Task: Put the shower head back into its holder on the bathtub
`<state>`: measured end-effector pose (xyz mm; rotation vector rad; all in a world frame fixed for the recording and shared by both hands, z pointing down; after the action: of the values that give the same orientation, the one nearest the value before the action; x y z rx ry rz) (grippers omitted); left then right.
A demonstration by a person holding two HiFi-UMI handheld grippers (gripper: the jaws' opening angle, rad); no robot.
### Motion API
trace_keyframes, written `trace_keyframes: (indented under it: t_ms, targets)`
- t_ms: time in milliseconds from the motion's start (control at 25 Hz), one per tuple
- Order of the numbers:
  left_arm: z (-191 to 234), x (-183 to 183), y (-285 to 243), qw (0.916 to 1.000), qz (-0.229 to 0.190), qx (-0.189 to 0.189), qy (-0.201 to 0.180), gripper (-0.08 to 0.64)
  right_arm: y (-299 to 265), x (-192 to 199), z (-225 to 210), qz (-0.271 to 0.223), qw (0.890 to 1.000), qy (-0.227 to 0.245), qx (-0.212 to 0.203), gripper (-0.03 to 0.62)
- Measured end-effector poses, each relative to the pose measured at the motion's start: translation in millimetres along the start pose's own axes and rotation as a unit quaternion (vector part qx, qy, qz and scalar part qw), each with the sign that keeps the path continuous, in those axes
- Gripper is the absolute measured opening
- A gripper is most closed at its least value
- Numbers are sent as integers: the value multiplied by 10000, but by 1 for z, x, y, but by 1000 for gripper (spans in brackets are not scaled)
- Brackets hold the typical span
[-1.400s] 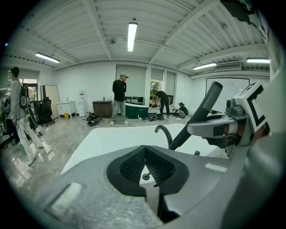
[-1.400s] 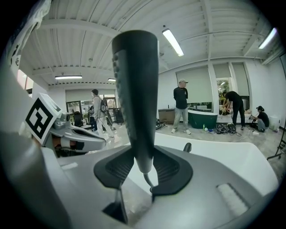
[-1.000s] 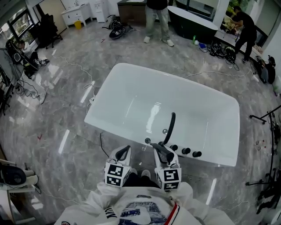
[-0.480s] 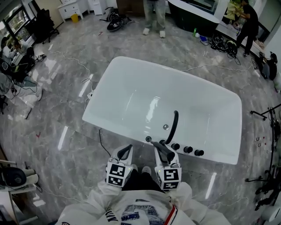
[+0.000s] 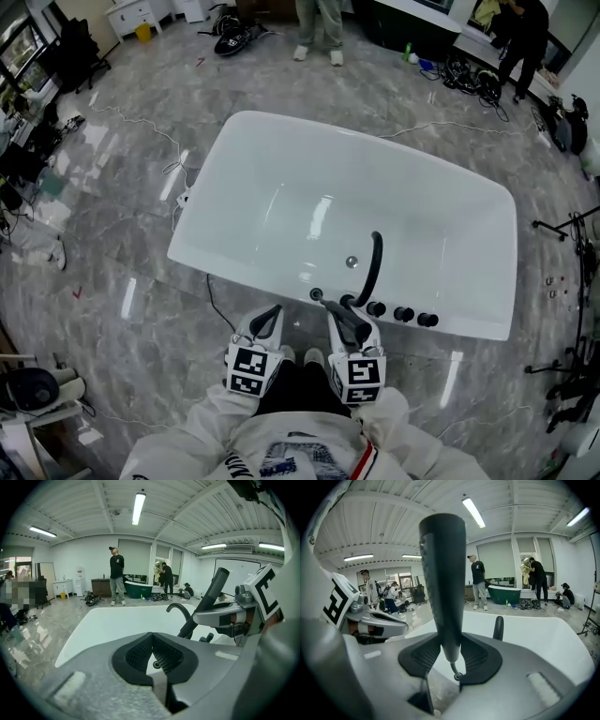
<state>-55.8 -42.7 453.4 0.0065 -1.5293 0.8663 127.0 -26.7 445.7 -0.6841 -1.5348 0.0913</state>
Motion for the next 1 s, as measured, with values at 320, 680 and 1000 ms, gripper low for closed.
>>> trace_keyframes:
  t_ms: [320, 680, 1000]
  targets:
    - [5, 6, -15, 9999, 20, 150, 10, 0, -13, 2, -1, 72, 9999, 10, 148, 137]
    - [16, 27, -22, 9999, 46, 102, 67, 0, -22, 11, 2, 97, 9996, -36, 266, 137]
    - [19, 42, -34, 9998, 20, 124, 172, 0, -31, 24, 4, 193, 9994, 8, 291, 137]
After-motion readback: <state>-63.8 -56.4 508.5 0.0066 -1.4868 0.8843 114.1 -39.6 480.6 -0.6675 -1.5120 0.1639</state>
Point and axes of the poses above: the fingertips, and each gripper's own axes: y backward along the fingers, z to its left, x out of its underside, the point moved 7 cm from there along y, backward along the fingers, and after that the axes turned 3 degrees about -z, right-handed, at the moved point
